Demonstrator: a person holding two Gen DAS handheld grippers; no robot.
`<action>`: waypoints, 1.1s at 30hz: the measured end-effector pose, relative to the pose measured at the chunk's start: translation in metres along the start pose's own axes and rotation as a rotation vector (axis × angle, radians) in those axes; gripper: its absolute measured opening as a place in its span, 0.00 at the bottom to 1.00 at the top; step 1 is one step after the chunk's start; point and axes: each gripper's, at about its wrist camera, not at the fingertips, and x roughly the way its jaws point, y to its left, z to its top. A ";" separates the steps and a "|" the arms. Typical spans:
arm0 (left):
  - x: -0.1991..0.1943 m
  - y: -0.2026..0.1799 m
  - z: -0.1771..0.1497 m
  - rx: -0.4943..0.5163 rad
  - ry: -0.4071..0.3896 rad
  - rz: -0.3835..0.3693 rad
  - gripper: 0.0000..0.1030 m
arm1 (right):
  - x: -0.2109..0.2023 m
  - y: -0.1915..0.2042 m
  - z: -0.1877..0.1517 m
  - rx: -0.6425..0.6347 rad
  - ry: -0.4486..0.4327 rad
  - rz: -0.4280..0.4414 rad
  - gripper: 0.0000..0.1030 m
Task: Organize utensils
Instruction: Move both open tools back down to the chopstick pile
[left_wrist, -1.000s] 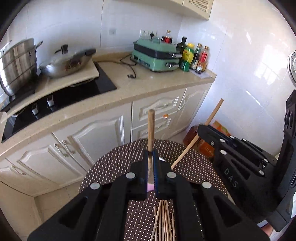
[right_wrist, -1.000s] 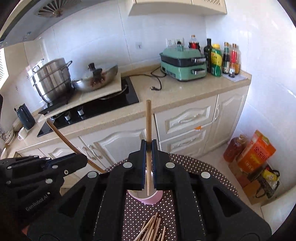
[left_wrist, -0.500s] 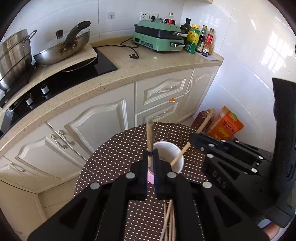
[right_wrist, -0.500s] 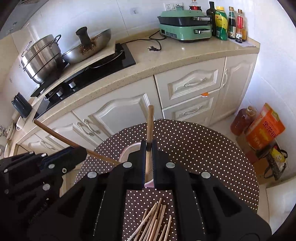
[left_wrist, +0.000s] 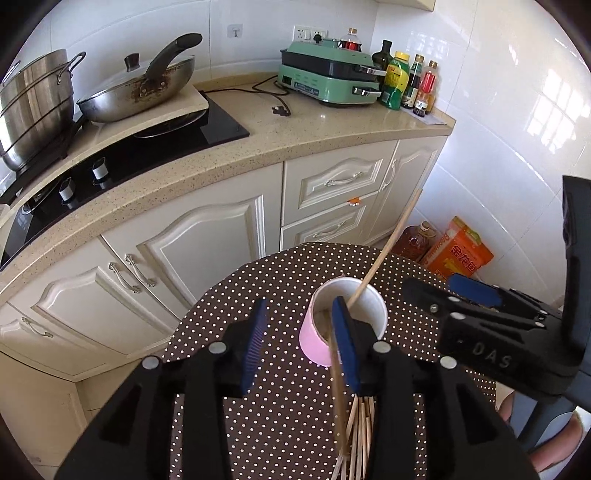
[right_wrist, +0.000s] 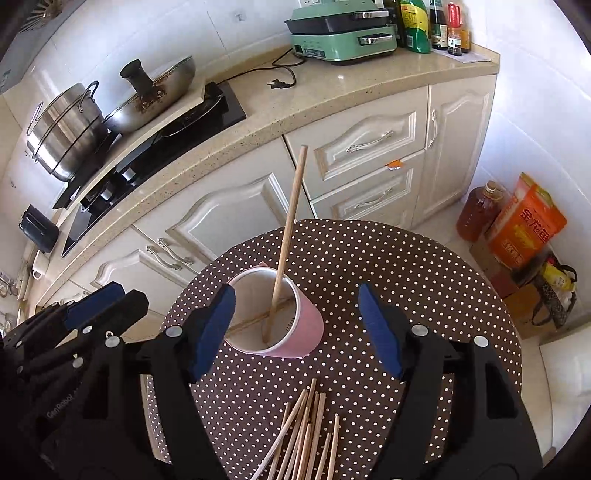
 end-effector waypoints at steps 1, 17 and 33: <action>-0.001 0.001 0.000 -0.002 -0.001 0.001 0.37 | -0.001 0.000 0.000 -0.003 -0.001 -0.002 0.67; -0.026 0.009 -0.014 -0.028 -0.037 0.001 0.48 | -0.028 0.001 -0.008 -0.020 -0.021 -0.007 0.67; -0.075 0.020 -0.053 -0.049 -0.094 -0.018 0.53 | -0.056 -0.007 -0.046 -0.019 -0.004 -0.029 0.70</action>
